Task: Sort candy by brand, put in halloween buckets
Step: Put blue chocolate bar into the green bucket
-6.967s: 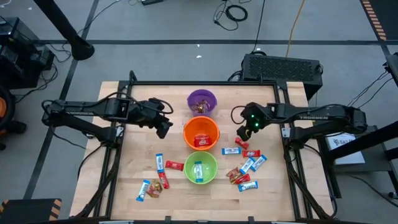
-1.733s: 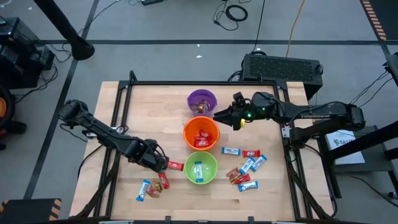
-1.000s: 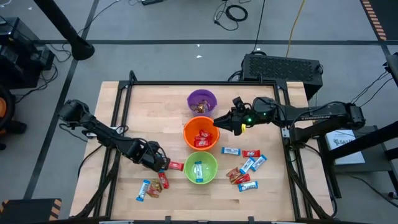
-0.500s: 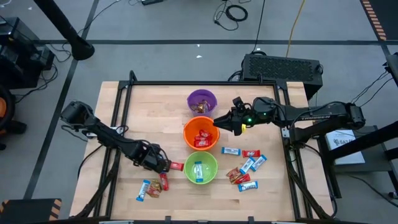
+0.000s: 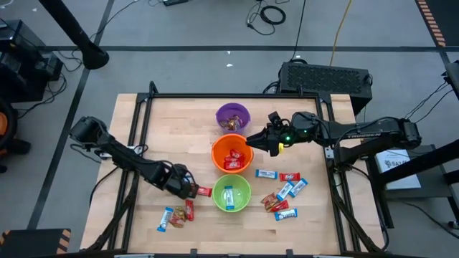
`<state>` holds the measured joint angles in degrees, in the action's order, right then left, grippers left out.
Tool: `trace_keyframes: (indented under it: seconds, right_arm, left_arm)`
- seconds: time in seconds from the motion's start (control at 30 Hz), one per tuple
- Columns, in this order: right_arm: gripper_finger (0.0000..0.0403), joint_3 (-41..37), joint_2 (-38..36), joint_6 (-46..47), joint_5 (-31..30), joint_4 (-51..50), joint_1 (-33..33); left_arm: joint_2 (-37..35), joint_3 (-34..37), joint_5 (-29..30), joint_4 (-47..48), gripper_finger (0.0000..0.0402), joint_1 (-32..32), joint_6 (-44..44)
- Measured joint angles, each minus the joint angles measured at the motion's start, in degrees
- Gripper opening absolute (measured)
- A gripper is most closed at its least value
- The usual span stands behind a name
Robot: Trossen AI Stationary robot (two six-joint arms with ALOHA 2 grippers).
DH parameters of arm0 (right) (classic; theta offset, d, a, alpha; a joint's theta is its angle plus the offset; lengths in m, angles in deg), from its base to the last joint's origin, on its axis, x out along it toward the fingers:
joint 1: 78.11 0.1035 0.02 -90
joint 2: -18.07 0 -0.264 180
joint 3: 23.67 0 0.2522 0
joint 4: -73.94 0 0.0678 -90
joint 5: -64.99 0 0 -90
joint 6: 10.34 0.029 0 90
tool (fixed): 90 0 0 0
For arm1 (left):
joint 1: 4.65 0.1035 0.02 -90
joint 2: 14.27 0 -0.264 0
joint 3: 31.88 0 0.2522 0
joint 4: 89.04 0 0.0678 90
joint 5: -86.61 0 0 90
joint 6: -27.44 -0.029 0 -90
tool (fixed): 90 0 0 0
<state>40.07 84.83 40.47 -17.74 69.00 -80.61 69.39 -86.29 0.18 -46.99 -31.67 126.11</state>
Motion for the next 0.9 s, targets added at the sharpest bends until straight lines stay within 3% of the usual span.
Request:
trace_keyframes:
  seconds: [0.23,0.33,0.47,0.6,0.77,0.9]
  right_arm:
    - [0.0202,0.0,0.02,0.07,0.11,-0.04,-0.02]
    - [0.0202,0.0,0.02,-0.09,0.11,-0.04,0.0]
    - [0.0202,0.0,0.02,-0.81,0.09,-0.04,-0.17]
    - [0.0202,0.0,0.02,-1.6,0.07,-0.06,-0.77]
    - [0.0202,0.0,0.02,-2.53,0.04,-0.07,-1.38]
    - [0.0202,0.0,0.02,-4.41,0.26,-0.07,-2.0]
  left_arm:
    - [-9.95,-3.85,2.33,-0.26,0.0002,-0.11,-6.31]
    - [-15.82,-5.56,6.38,-1.12,0.0002,-0.48,-12.6]
    - [-23.88,-5.98,15.07,-11.48,0.0001,-0.81,-32.26]
    - [-30.48,-6.1,18.84,-25.41,0.0001,0.0,-51.92]
    - [-35.52,-6.07,18.05,-38.33,0.0001,1.95,-70.33]
    - [-36.65,-6.07,7.94,-45.47,0.0,4.18,-80.19]
